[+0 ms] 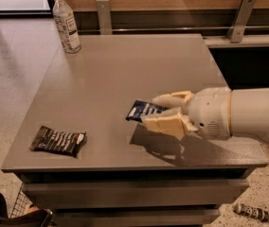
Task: Move rxbar blueberry near rxbar chocolate
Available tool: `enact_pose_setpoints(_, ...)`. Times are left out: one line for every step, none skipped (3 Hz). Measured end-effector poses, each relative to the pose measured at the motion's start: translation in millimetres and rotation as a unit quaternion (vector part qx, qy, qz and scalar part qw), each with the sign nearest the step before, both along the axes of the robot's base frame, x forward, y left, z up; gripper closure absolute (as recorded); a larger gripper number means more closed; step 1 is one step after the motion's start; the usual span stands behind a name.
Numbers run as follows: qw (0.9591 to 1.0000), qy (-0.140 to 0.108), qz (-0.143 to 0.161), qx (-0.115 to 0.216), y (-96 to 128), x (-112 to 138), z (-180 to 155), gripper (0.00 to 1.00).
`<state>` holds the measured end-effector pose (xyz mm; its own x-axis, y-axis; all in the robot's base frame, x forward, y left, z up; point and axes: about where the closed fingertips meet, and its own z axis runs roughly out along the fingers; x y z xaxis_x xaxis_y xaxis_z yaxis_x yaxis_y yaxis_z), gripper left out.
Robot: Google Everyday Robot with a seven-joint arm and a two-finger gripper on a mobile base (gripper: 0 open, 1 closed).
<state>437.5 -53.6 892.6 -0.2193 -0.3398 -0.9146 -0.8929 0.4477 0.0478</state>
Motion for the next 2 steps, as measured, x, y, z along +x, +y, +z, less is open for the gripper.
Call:
enact_pose_setpoints(0.9991, 0.029, 0.03, -0.011, 2.0, -14.2, -35.6, 1.0)
enact_pose_setpoints(0.9955, 0.039, 0.083, -0.023, 39.6, -22.5, -71.2, 1.0)
